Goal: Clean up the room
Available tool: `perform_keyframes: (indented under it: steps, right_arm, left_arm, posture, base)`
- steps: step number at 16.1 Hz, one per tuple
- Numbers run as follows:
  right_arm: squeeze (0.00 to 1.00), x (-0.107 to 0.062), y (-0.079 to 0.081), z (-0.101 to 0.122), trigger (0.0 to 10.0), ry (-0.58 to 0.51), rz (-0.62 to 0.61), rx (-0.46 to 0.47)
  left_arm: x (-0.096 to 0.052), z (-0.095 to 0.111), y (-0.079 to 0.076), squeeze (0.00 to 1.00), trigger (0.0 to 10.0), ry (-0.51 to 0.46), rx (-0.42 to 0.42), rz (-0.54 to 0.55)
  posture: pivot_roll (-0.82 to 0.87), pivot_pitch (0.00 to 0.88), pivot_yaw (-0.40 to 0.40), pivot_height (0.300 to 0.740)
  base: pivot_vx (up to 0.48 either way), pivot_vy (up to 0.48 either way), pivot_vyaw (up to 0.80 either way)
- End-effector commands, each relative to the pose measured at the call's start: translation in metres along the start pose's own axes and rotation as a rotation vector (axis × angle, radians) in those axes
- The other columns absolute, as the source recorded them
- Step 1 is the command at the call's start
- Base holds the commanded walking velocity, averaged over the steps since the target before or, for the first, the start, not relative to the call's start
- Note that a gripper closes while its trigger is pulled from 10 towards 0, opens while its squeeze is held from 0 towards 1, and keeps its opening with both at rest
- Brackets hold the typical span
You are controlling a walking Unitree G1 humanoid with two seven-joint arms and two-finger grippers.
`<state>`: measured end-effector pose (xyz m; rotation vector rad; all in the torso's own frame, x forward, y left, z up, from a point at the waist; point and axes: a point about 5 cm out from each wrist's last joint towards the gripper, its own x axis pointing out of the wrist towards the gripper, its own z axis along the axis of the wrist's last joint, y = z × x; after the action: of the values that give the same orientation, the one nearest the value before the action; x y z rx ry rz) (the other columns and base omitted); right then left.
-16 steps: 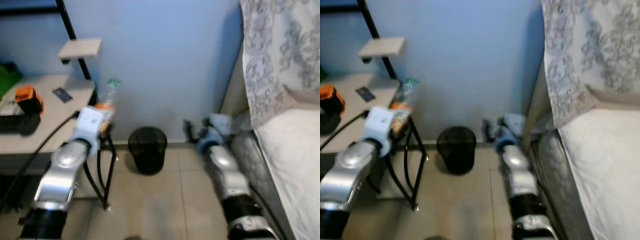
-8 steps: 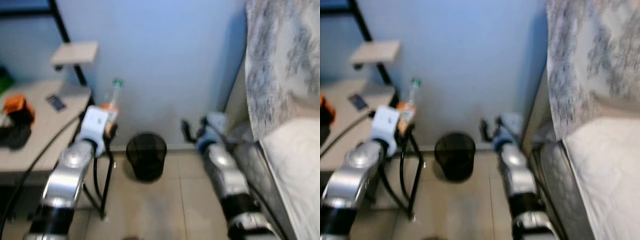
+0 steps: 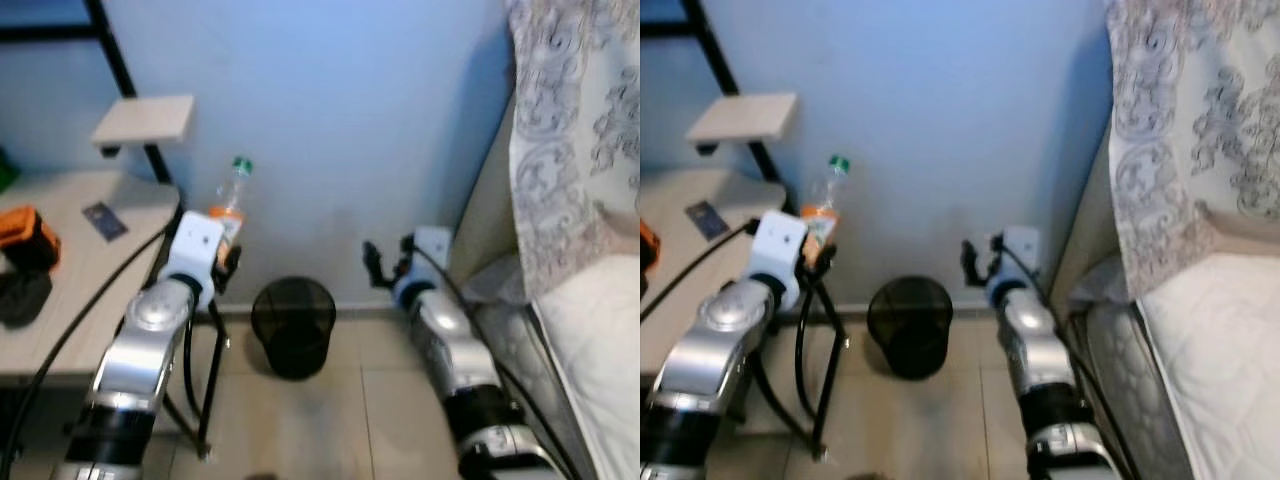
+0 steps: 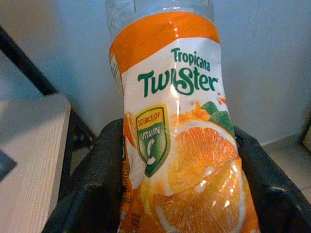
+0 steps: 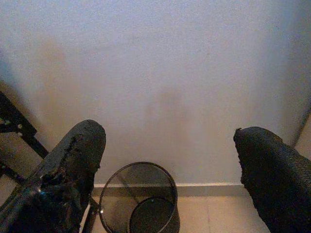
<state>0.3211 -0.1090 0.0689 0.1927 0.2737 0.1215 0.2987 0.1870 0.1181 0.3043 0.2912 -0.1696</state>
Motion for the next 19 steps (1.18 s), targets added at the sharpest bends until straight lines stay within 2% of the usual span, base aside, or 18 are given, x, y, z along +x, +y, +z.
perform_keyframes:
  steps: [1, 15, 19]
  right_arm:
    - [0.0, 0.0003, -0.0112, 0.0046, 10.0, -0.007, -0.031, -0.014]
    - [0.0, 0.0004, -0.0089, 0.0036, 10.0, -0.003, -0.022, -0.028]
    - [0.0, -0.0009, -0.0125, 0.0024, 10.0, 0.008, -0.007, -0.035]
  left_arm:
    - [0.0012, 0.0051, -0.0041, 0.0, 10.0, -0.021, 0.007, -0.007]
    - [0.0018, 0.0048, -0.0034, 0.0, 10.0, -0.022, 0.014, -0.009]
    - [0.001, 0.003, -0.0098, 0.0, 10.0, -0.013, 0.047, -0.04]
  posture:
    - [0.01, 0.0, 0.038, 0.74]
    - [0.01, 0.0, 0.041, 0.74]
    - [0.01, 0.0, 0.034, 0.74]
  base:
    - [0.33, 0.0, 0.0]
    - [0.328, 0.0, 0.0]
    - [0.066, 0.0, 0.0]
